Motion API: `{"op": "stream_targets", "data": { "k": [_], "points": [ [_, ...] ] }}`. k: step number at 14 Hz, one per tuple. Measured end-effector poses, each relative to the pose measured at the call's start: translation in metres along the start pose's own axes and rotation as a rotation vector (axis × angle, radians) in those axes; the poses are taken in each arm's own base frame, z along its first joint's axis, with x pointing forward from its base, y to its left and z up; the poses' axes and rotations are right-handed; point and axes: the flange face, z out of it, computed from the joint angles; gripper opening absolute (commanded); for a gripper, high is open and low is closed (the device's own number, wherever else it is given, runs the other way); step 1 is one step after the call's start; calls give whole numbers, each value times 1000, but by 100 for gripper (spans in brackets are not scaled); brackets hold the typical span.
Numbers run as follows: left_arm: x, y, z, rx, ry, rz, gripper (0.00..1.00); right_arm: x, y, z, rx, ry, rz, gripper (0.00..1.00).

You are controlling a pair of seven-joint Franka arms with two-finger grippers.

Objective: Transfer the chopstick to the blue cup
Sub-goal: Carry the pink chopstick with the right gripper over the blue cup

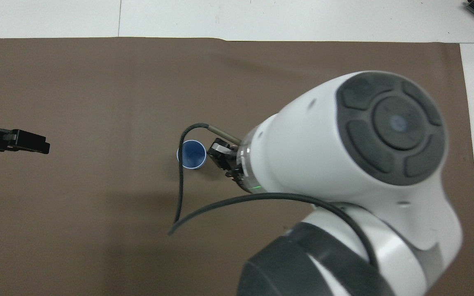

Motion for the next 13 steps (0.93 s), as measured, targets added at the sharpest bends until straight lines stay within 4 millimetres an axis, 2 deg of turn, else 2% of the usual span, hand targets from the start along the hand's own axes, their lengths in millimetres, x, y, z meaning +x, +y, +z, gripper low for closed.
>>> {"op": "stream_targets", "data": {
  "k": [2,4,7,13],
  "points": [
    [0,0,0,0,0,0,100,-7,-20,22,23,-36,19,0],
    [0,0,0,0,0,0,100,-6,-29,36,29,-65,39,0],
    [0,0,0,0,0,0,100,-17,-43,59,37,-79,40,0],
    [0,0,0,0,0,0,100,-21,-54,88,29,-90,36,0]
  ]
}}
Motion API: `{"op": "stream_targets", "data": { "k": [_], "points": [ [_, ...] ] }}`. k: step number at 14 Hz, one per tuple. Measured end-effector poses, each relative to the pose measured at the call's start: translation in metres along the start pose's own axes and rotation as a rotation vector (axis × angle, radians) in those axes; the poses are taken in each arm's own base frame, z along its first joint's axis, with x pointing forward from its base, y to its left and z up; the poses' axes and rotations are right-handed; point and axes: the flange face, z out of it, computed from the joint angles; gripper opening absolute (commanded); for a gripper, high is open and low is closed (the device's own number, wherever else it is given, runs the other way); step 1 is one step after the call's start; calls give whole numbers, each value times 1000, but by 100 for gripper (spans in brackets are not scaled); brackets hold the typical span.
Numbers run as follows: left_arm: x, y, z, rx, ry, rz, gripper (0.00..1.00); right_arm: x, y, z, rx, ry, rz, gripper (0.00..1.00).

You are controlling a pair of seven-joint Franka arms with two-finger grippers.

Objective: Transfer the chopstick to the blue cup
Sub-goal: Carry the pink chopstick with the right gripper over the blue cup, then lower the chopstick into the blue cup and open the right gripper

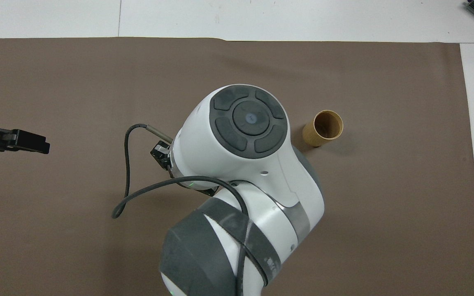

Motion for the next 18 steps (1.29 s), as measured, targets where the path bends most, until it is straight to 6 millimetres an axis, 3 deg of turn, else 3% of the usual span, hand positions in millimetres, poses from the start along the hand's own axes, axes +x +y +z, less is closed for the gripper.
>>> {"op": "stream_targets", "data": {
  "k": [12,18],
  "points": [
    [0,0,0,0,0,0,100,9,1,35,-6,2,14,0],
    [0,0,0,0,0,0,100,27,9,53,-15,7,14,0]
  ]
}}
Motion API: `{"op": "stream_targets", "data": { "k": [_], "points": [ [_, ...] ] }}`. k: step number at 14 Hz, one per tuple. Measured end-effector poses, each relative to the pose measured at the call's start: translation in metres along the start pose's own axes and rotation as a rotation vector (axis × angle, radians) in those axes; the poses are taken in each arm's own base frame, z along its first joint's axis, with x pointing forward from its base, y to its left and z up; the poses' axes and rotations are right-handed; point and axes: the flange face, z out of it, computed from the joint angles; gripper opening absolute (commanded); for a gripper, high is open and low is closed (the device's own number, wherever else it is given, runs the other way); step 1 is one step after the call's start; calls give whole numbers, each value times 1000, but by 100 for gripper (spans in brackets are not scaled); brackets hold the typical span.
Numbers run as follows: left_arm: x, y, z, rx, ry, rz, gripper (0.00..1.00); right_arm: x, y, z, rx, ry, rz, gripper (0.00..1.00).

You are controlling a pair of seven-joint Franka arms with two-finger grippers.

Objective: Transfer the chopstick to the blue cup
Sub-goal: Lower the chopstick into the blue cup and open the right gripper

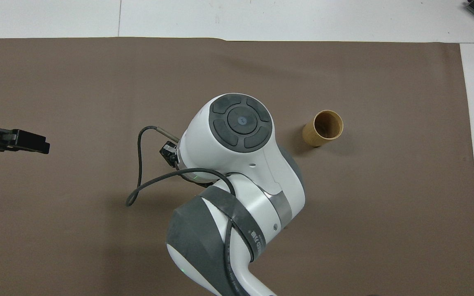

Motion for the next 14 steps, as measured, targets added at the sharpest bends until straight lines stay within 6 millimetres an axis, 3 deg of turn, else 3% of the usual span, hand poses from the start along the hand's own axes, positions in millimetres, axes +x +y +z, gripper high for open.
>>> {"op": "stream_targets", "data": {
  "k": [2,6,12,14],
  "points": [
    [0,0,0,0,0,0,100,2,3,11,-4,1,3,0],
    [0,0,0,0,0,0,100,5,6,22,-11,1,-21,44],
    [0,0,0,0,0,0,100,5,5,20,-5,7,-37,91],
    [0,0,0,0,0,0,100,6,5,20,-6,22,-44,98]
  ]
}}
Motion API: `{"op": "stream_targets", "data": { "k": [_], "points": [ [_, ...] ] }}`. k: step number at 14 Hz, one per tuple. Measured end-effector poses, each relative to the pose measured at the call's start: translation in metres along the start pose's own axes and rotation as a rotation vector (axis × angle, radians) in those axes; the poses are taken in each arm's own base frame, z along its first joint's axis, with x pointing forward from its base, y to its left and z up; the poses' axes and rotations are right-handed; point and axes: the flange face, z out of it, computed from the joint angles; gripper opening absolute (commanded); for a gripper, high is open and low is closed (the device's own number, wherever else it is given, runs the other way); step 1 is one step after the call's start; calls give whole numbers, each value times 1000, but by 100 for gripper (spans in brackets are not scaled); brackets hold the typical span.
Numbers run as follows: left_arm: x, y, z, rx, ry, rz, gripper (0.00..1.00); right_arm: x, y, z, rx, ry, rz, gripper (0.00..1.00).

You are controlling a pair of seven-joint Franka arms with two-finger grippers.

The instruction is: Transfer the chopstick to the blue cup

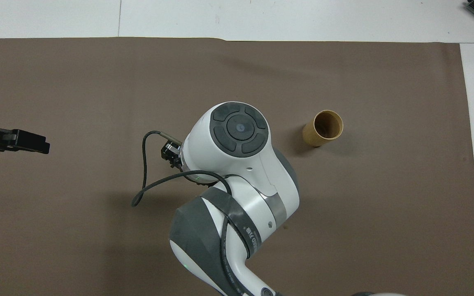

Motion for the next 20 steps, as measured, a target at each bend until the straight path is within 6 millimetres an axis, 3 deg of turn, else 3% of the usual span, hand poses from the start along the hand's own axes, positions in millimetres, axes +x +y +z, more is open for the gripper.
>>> {"op": "stream_targets", "data": {
  "k": [8,11,17,20],
  "points": [
    [0,0,0,0,0,0,100,4,0,-10,-8,91,-67,100],
    [0,0,0,0,0,0,100,9,12,-40,-45,160,-123,100],
    [0,0,0,0,0,0,100,40,39,-97,-73,294,-191,100],
    [0,0,0,0,0,0,100,78,91,-144,-118,318,-283,100]
  ]
}}
